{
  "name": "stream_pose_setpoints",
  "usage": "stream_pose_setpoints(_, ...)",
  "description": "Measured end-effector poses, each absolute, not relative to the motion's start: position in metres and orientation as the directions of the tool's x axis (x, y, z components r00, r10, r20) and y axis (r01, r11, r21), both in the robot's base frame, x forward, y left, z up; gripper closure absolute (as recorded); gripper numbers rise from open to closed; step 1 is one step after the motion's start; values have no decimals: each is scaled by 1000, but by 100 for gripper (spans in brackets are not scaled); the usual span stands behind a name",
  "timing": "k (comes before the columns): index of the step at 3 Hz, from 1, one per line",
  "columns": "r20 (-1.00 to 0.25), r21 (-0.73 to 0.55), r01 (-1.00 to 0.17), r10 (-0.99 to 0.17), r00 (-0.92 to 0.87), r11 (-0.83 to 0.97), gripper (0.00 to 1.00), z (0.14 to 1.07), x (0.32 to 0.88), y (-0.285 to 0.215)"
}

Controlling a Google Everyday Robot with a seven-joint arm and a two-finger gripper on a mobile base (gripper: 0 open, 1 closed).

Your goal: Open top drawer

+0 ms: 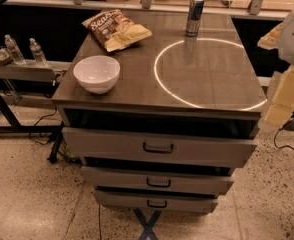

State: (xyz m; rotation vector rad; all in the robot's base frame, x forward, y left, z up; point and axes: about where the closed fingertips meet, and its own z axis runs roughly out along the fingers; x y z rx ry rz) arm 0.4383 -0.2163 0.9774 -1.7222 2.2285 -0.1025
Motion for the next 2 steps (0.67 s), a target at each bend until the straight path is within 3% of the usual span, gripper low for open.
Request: stream_pose_setpoints(2, -217, -240, -928, -947, -236, 286, 0, 966, 439, -222)
